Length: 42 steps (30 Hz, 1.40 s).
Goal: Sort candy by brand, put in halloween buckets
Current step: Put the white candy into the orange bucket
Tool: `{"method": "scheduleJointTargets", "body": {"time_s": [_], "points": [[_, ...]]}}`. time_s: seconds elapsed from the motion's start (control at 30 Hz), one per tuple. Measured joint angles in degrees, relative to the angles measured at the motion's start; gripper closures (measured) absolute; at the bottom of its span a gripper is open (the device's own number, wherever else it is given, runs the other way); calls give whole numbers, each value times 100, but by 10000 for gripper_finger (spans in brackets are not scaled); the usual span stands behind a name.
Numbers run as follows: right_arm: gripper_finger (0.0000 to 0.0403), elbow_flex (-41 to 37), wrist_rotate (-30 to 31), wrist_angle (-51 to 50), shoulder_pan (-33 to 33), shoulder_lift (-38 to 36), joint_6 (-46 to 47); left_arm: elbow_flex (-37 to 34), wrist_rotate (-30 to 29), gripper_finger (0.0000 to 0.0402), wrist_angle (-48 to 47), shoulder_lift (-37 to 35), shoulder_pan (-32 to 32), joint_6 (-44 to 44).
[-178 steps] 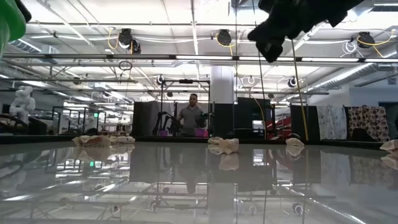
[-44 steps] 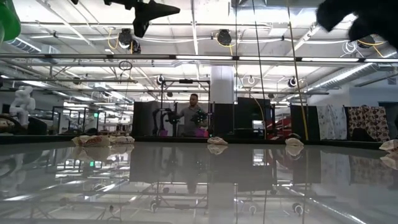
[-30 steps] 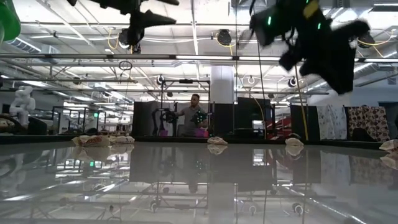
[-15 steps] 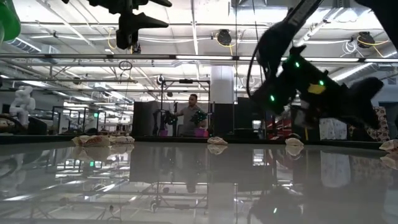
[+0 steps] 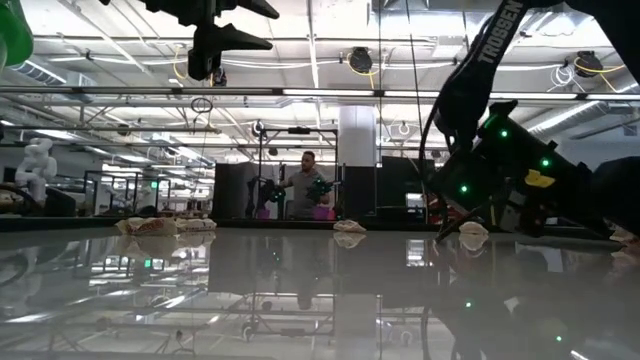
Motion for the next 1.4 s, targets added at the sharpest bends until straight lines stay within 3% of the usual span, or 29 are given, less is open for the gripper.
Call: {"method": "scheduleJointTargets", "body": {"time_s": [0.4,0.57,0.83,1.03,1.2,1.27,1.4], "points": [[179,0,-239,479,11,0,165,0,-99,224,-2,0,-2,5],[248,0,-308,550,11,0,228,0,-91,224,-4,0,-2,3],[391,15,-279,538,15,0,517,0,-82,224,-2,0,-2,13],[400,337,-201,98,15,-204,768,0,-71,224,-3,0,-2,46],[402,1044,-324,-289,146,-764,1242,0,-69,224,-33,0,-2,181],[402,1387,-624,-429,250,-1028,1497,0,-70,224,-43,0,-2,197],[402,2119,-1884,-533,596,-1616,2278,0,-69,224,-48,0,-2,204]]}}
